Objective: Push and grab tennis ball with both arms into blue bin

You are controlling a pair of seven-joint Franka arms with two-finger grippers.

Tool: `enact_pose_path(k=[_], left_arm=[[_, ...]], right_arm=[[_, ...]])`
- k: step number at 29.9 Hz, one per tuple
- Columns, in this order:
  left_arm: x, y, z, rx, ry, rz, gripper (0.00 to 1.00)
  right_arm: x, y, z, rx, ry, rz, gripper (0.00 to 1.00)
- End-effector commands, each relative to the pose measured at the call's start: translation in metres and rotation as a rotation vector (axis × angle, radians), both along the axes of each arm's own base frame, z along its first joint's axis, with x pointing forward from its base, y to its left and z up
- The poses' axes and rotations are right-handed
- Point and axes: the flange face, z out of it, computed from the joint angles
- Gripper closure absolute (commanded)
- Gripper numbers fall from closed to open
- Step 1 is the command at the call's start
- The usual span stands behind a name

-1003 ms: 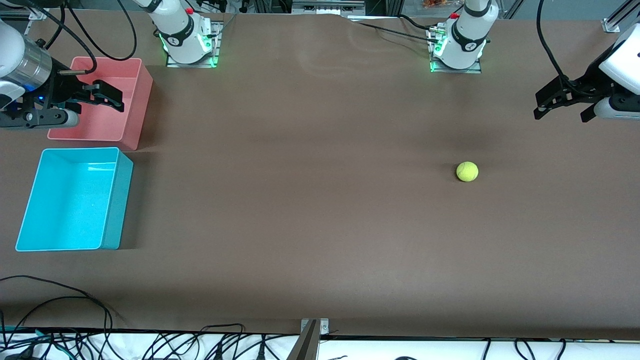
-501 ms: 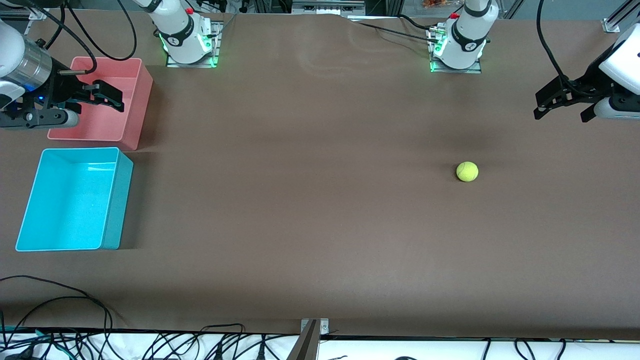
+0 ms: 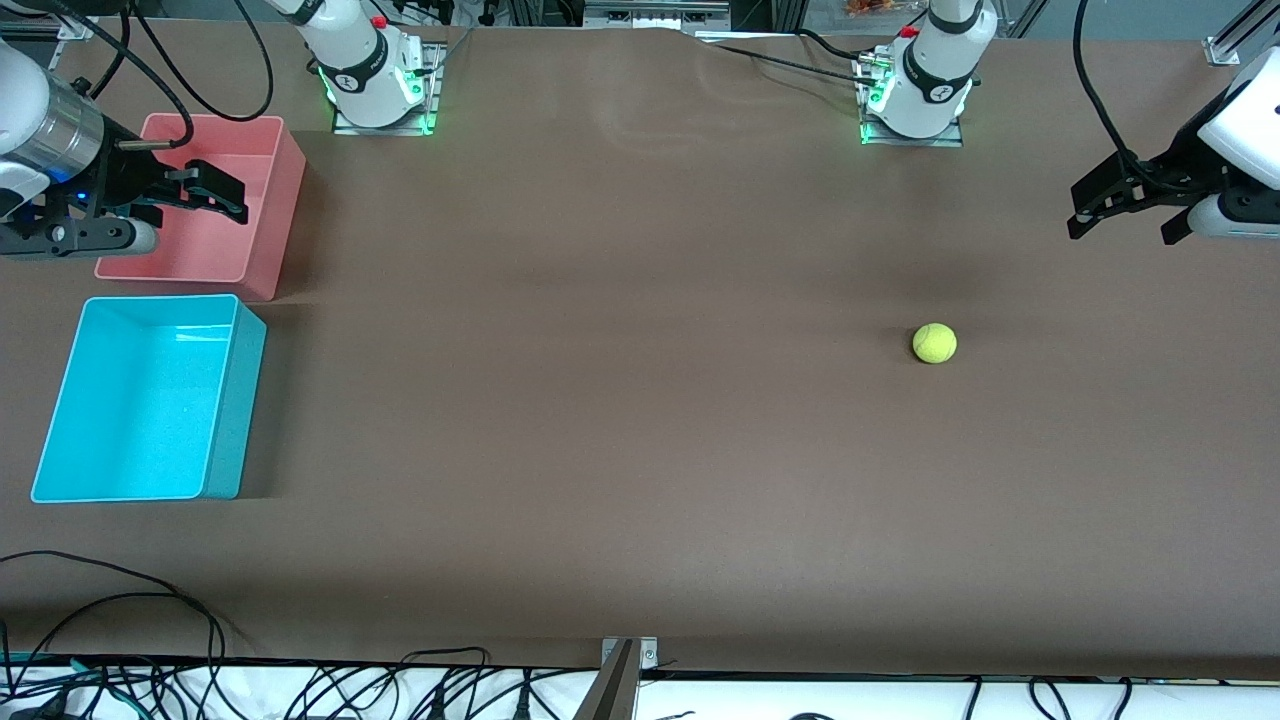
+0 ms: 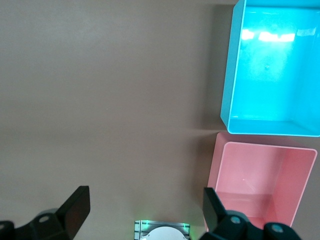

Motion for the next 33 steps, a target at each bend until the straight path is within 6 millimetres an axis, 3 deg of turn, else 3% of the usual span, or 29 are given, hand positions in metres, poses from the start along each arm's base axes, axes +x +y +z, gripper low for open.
enact_pose_path(k=[1, 33], left_arm=[[0.0036, -0.0001, 0.0063, -0.004, -0.008, 0.011, 0.00], [0.0035, -0.0011, 0.0063, -0.005, -0.008, 0.009, 0.00]], right_arm=[[0.0014, -0.0007, 0.0059, -0.010, 0.004, 0.008, 0.00], [0.0005, 0.0069, 0.0070, -0.016, -0.001, 0.025, 0.00]])
